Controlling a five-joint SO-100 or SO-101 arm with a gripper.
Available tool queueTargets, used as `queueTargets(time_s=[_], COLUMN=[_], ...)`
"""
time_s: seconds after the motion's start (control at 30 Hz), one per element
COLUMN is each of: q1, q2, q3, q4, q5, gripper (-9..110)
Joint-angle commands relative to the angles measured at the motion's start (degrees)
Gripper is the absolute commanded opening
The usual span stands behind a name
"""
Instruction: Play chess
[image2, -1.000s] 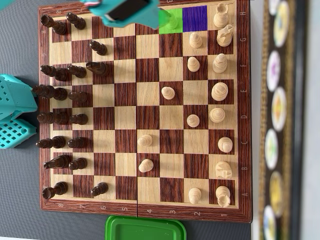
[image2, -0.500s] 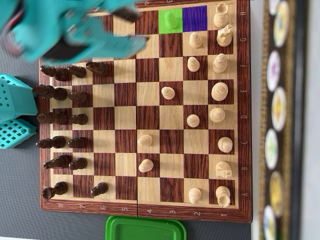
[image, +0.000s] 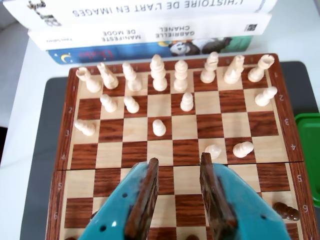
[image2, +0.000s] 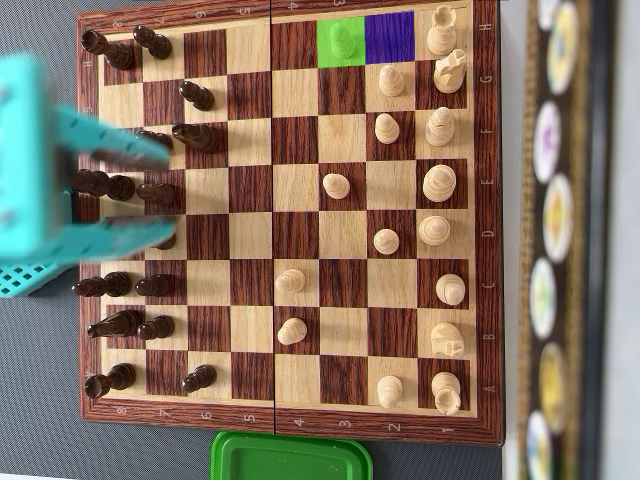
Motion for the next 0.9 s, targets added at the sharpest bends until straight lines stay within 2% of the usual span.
queueTargets(time_s=[0.0,0.37,0.87], q1=[1.7,2.3,1.8], q2=[7.7,24.5,36.5], q3=[4.1,22.0,41.3], q4=[-3.9,-25.0,-72.2], q5=[0.4,0.4,-0.1], gripper=[14,14,14])
